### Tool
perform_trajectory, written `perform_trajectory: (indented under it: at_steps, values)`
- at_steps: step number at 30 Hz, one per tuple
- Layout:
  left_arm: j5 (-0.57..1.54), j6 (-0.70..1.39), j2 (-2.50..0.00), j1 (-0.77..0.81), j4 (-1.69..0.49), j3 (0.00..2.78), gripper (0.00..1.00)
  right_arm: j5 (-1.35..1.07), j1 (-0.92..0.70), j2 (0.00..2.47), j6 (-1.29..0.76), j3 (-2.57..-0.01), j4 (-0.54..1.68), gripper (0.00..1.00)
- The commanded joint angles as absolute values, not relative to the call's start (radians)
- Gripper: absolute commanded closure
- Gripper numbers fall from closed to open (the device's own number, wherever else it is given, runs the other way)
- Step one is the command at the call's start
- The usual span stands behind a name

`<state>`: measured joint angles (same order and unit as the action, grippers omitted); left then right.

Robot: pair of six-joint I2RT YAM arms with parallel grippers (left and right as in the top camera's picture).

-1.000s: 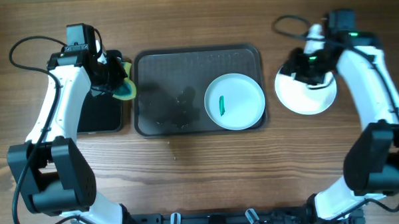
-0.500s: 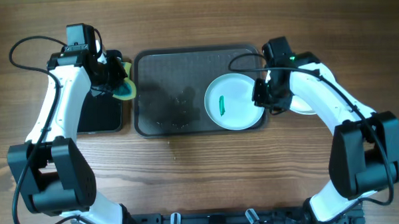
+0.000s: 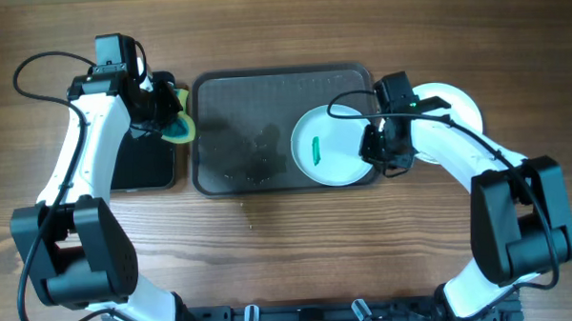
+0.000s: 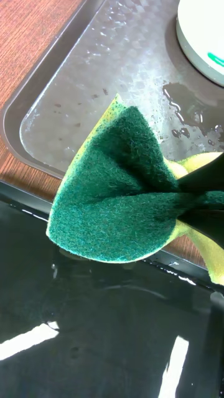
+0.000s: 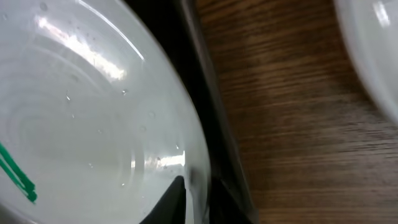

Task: Clean dirty plates on tray and stack at the side
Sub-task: 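Move the right gripper back to grasp the rim of the last plate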

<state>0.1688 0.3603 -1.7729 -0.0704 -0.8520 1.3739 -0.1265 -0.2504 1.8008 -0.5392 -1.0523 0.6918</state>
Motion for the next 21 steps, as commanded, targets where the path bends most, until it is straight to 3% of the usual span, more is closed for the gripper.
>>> perform_trajectory:
  at_steps: [1, 7, 21]
  values:
    - [0.163, 0.345, -1.766, -0.074, -0.847, 1.385, 0.96, -0.142, -0.276, 1.818, -0.539, -1.039, 0.673, 0.95]
    - [0.163, 0.345, -1.766, -0.074, -0.847, 1.385, 0.96, -0.228, -0.330, 1.818, -0.506, -1.092, 0.661, 0.96]
    - [0.163, 0.344, -1.766, -0.074, -0.846, 1.385, 0.96, -0.146, -0.544, 1.893, -0.928, -1.131, 0.442, 0.96]
